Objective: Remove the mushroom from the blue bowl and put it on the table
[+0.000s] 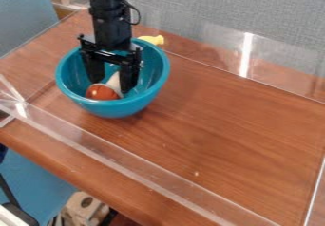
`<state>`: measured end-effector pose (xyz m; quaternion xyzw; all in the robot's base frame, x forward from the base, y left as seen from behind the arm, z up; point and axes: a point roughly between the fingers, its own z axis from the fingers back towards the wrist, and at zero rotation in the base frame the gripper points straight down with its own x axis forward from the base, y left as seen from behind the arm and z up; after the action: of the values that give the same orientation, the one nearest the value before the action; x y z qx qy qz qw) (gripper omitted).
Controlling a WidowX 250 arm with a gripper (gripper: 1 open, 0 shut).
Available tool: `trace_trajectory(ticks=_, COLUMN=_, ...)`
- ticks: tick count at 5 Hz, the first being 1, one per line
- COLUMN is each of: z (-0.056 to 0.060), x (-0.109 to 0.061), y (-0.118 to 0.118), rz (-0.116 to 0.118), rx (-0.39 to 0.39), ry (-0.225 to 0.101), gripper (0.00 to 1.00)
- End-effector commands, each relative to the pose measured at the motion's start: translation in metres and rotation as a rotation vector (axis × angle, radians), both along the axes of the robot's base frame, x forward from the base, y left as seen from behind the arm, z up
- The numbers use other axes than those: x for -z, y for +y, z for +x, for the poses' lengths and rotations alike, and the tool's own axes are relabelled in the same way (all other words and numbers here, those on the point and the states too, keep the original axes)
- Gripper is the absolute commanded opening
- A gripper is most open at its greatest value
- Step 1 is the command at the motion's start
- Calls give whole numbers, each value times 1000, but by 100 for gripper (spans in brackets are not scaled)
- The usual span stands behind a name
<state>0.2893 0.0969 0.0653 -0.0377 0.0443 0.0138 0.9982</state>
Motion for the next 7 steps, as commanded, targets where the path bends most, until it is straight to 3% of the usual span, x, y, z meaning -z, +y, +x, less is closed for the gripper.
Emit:
trace_trajectory(ticks=1, z=10, x=-18, y=3, rz=21, rx=40, ry=-63, gripper=100)
trace_trajectory(ticks=2, z=14, x=-12, y=8, rz=13, rx=67, ry=-55, gripper=100)
trace_trajectory(ticks=5, z=-4, x=-25, y=2, rz=-16, rx=224, ry=-35, gripper=100)
trace_trajectory(ticks=7, z=-7, x=-21, y=3, rz=-39, rx=236, ry=-42, gripper=100)
